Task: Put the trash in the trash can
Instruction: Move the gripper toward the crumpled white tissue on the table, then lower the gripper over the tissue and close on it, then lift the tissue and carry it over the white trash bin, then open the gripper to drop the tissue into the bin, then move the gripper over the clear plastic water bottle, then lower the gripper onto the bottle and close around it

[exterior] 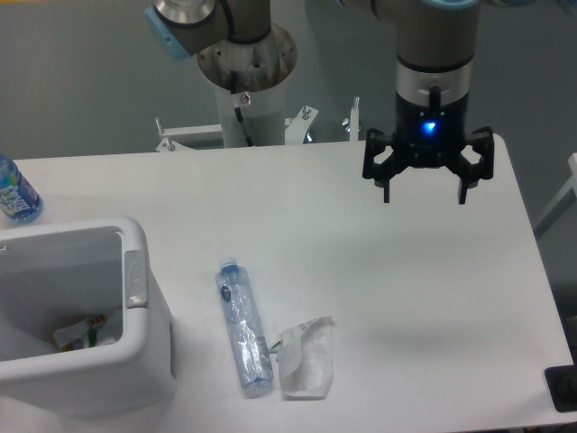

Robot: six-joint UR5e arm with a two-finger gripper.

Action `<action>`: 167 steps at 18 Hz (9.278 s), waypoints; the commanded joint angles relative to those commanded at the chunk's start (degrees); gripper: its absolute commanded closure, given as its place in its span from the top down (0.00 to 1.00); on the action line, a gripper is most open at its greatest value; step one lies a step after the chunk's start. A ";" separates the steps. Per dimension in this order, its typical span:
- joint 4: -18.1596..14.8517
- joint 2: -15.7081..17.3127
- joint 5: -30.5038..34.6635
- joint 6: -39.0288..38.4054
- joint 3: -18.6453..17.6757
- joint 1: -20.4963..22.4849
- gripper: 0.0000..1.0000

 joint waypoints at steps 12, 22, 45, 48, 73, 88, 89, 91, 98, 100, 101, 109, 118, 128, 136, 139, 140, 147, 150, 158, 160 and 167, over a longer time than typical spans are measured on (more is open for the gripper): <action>0.79 -2.01 -0.44 -13.59 -1.23 -3.07 1.00; 10.19 -12.91 -8.35 -40.69 -0.62 -10.80 1.00; 21.01 -26.72 0.17 -29.00 -1.76 -17.31 0.94; 21.01 -26.89 2.54 -29.18 -1.84 -17.84 0.63; 25.49 -13.63 -13.17 -49.82 12.48 -15.12 0.00; 25.49 -5.71 -17.84 -58.89 5.80 -32.87 0.34; 25.58 -5.80 -17.58 -58.36 5.71 -32.96 0.65; 25.49 -5.71 -16.27 -57.04 5.45 -32.87 1.00; 25.31 -3.52 -13.46 -57.04 3.78 -30.77 1.00; 25.31 -3.16 -10.65 -57.56 3.52 -27.70 1.00; 25.31 -3.16 -10.46 -57.57 3.34 -26.12 1.00; 25.40 -6.93 -10.37 -57.31 2.99 -15.74 1.00; 24.70 -16.95 -10.64 -48.35 0.62 -14.33 1.00; 24.26 -21.35 -9.49 -37.71 -5.62 -16.79 1.00; 24.52 -25.66 -3.96 -35.68 -5.71 -21.09 1.00; 24.43 -26.19 -3.96 -35.95 -5.80 -21.27 1.00; 24.52 -26.37 -3.78 -36.12 -5.80 -21.27 1.00; 24.61 -28.21 -2.55 -35.86 -5.45 -21.71 1.00; 24.61 -28.21 -2.46 -35.77 -5.71 -21.80 1.00; 24.35 -28.13 -2.37 -36.30 -5.80 -21.80 0.61; 24.35 -28.04 -2.37 -36.39 -5.80 -21.80 0.60; 24.43 -27.86 -2.37 -35.95 -5.80 -21.80 0.60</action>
